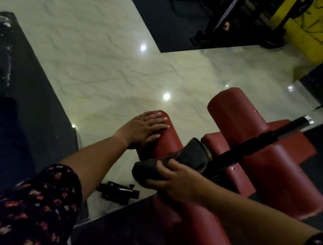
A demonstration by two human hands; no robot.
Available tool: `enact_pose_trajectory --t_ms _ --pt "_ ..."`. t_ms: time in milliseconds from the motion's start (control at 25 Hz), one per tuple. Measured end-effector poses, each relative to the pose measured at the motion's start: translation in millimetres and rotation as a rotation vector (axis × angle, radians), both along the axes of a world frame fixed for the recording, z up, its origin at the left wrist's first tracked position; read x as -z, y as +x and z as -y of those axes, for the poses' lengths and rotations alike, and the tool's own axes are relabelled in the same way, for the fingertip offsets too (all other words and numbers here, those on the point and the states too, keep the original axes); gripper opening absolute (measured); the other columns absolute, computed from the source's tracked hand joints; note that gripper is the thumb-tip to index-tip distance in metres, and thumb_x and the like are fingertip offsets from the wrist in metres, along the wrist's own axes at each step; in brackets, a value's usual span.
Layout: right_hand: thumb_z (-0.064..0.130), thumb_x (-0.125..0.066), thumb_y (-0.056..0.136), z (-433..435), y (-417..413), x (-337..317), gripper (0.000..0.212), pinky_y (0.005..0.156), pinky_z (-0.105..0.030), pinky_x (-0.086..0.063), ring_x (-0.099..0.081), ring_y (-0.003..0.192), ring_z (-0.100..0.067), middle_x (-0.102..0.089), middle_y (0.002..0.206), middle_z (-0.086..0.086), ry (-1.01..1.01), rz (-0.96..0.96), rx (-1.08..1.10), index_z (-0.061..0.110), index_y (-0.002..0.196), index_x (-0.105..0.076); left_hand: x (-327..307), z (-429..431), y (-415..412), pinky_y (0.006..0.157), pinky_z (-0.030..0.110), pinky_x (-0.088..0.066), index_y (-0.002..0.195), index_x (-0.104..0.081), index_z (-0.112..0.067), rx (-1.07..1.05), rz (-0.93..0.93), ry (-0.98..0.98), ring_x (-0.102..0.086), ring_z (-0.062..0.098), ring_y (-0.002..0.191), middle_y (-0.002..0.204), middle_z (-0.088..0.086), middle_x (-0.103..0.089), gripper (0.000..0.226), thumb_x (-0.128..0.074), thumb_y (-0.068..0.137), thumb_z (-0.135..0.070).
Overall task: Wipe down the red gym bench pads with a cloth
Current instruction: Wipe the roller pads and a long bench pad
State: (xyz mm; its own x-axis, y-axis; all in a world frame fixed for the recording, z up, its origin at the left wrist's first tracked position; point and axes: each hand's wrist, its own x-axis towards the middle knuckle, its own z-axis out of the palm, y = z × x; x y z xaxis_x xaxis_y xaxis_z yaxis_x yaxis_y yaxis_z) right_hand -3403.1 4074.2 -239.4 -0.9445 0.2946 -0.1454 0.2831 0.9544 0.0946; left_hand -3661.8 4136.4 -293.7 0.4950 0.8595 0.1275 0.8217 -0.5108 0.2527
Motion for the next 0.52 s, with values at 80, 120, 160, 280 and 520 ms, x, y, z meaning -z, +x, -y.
enact_pose_trajectory --t_ms 80,120,160,280,520 --pt "0.048 -0.084 0.056 0.3 6.1 -5.6 0.045 0.079 -0.029 -0.054 -0.048 0.112 -0.026 -0.047 0.132 0.017 0.127 0.026 0.078 0.055 0.097 -0.069 3.3 0.9 7.6 0.118 0.046 -0.022 0.140 -0.053 -0.022 -0.014 0.029 0.022 -0.037 0.026 0.141 0.147 0.005 -0.049 0.057 -0.027 0.097 -0.049" --pt "0.042 -0.079 0.062 -6.7 17.2 -5.8 0.048 0.080 -0.035 -0.054 -0.043 0.116 -0.030 -0.039 0.139 0.014 0.159 -0.030 0.023 0.053 0.106 -0.065 3.9 2.4 13.3 0.118 0.047 -0.020 0.138 -0.055 -0.023 0.001 0.027 0.029 -0.038 0.025 0.141 0.145 0.003 -0.051 0.056 -0.028 0.096 -0.049" --pt "0.036 -0.072 0.069 -16.4 32.7 2.3 0.047 0.080 -0.041 -0.054 -0.039 0.119 -0.032 -0.035 0.143 0.012 0.117 -0.011 -0.006 0.051 0.113 -0.062 3.5 3.2 19.9 0.118 0.048 -0.017 0.136 -0.057 -0.025 0.022 0.022 0.033 -0.039 0.024 0.140 0.143 0.001 -0.053 0.055 -0.027 0.095 -0.048" --pt "0.016 -0.057 0.078 -14.4 49.6 8.4 0.044 0.085 -0.050 -0.050 -0.038 0.120 -0.031 -0.039 0.144 0.012 -0.077 -0.339 0.280 0.044 0.111 -0.066 -9.8 -2.8 45.4 0.117 0.046 -0.013 0.123 -0.066 -0.029 0.040 0.030 -0.026 -0.048 0.018 0.131 0.130 -0.007 -0.062 0.057 -0.025 0.090 -0.049" --pt "-0.012 -0.051 0.062 4.6 76.1 40.5 0.078 0.093 -0.054 -0.045 -0.048 0.116 -0.036 -0.042 0.142 0.010 -0.331 -0.505 0.833 0.037 0.120 -0.065 -13.6 -7.4 70.0 0.115 0.036 -0.016 0.126 -0.062 -0.039 0.095 -0.084 -0.068 -0.046 0.005 0.130 0.133 -0.017 -0.059 0.058 -0.020 0.090 -0.056"
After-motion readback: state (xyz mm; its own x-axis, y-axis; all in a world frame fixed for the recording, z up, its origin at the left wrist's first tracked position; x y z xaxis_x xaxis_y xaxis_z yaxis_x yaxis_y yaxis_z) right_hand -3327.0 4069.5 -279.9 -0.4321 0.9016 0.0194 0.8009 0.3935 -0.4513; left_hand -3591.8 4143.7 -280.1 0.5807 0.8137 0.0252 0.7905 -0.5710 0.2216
